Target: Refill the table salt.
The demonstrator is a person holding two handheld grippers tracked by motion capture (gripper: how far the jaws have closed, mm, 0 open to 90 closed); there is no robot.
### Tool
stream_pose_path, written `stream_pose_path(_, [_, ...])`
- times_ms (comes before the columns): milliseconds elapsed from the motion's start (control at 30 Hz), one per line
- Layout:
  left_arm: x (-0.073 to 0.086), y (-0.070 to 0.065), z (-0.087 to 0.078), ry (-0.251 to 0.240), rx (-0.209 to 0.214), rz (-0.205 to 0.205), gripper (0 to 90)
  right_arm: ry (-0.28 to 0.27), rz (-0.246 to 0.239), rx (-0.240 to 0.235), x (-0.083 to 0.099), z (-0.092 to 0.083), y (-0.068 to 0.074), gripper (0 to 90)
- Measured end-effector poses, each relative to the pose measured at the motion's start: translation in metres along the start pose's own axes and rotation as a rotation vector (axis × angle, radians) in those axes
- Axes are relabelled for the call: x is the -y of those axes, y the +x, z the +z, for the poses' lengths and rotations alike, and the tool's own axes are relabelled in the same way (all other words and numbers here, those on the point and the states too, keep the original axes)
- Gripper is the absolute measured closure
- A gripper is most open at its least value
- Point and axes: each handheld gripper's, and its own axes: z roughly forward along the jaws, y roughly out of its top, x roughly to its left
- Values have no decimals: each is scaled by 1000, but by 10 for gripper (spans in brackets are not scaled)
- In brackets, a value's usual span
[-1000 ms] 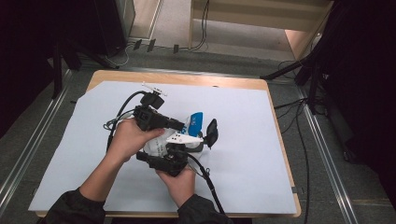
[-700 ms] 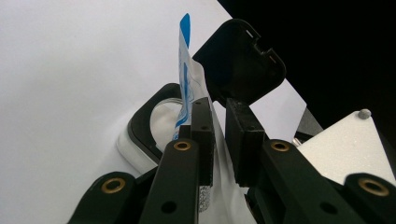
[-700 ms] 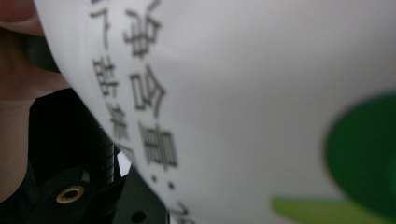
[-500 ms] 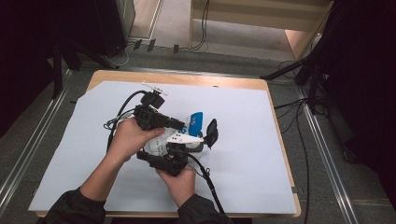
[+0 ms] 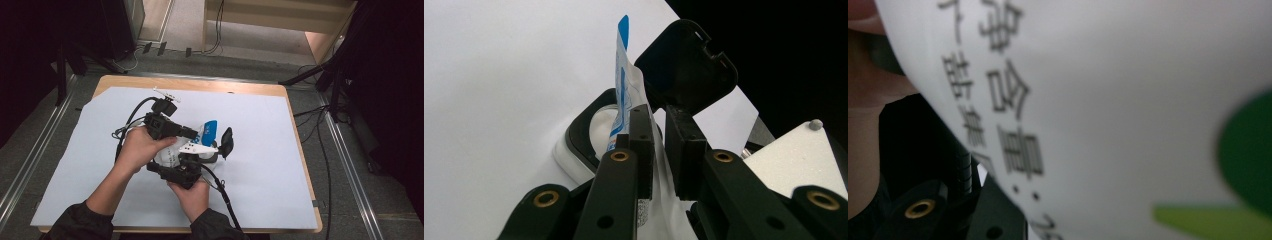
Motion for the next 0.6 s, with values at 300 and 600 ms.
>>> stream_pose_path(300, [0,-2,-1,-5,3,5,827,-5,0,-7,-1,-1,1,667])
stream_pose_path(600, [0,-2,-1,-4,2,13,827,-3,-4,-5,-1,-1,1,666])
